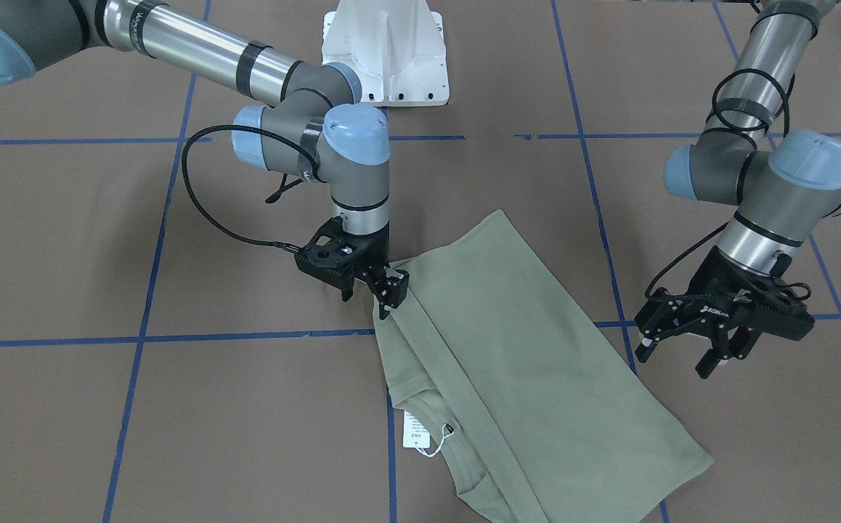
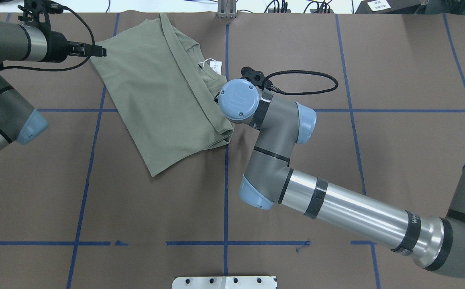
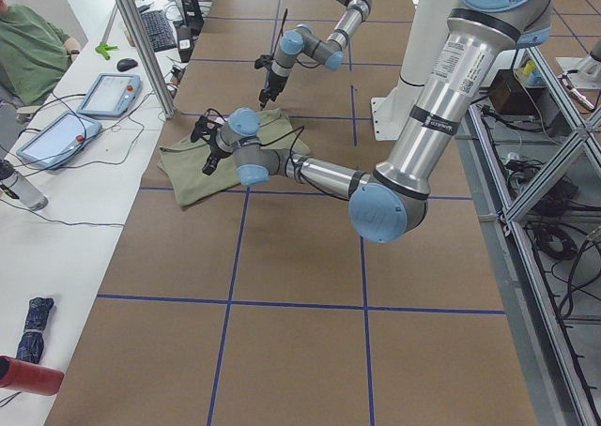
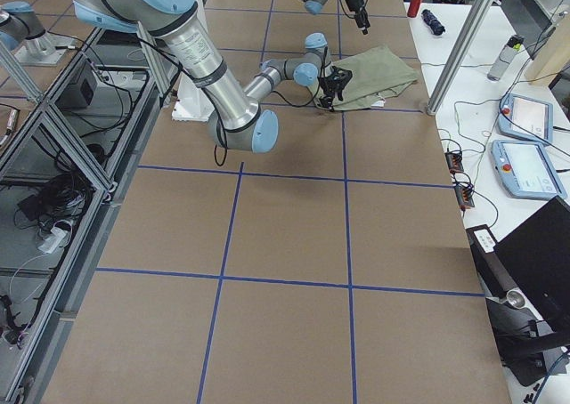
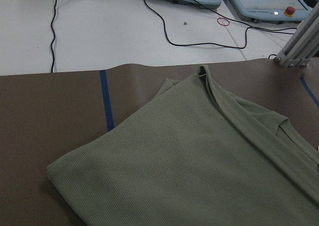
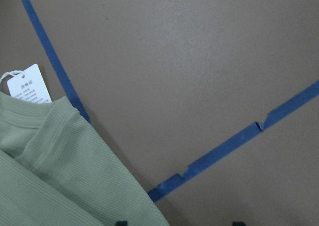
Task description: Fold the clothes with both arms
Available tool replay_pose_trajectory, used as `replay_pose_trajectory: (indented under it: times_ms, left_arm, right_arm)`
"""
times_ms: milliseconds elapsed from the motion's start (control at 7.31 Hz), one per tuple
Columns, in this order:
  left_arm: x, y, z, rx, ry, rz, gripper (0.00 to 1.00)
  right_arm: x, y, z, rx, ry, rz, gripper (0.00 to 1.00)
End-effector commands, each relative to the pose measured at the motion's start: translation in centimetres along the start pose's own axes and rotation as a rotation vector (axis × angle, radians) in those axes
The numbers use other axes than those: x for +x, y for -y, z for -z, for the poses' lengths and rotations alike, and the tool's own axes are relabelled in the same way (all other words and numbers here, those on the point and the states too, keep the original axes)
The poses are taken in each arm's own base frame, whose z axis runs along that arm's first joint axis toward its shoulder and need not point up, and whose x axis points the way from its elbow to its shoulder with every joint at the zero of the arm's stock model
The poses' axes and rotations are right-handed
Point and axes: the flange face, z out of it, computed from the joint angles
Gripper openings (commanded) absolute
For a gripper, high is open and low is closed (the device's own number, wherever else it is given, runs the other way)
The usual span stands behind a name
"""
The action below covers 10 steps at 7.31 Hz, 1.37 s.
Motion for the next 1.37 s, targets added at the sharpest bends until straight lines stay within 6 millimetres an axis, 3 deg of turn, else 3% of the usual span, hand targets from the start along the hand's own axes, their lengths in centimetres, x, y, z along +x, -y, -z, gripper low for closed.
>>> replay_pose_trajectory:
  times_ms: [0,684,1231]
  left_arm:
    - [0.15,-0.19,-0.13,-0.001,0.0,0.0,1.0]
    - [0.19,-0.5,-0.32,-0.007,0.0,0.0,1.0]
    - [0.38,-0.61,-0.37,-0.008,-0.003,-0.002,1.0]
  right_arm:
    - [0.26,-0.98,-0.68,0.015,-0.007,0.016,0.74]
    - [-0.06,-1.1,-0.62,0.025,0.027,0.017,0.58]
    - [-0.17,-1.58,-0.52,0.019,0.052,0.019,0.52]
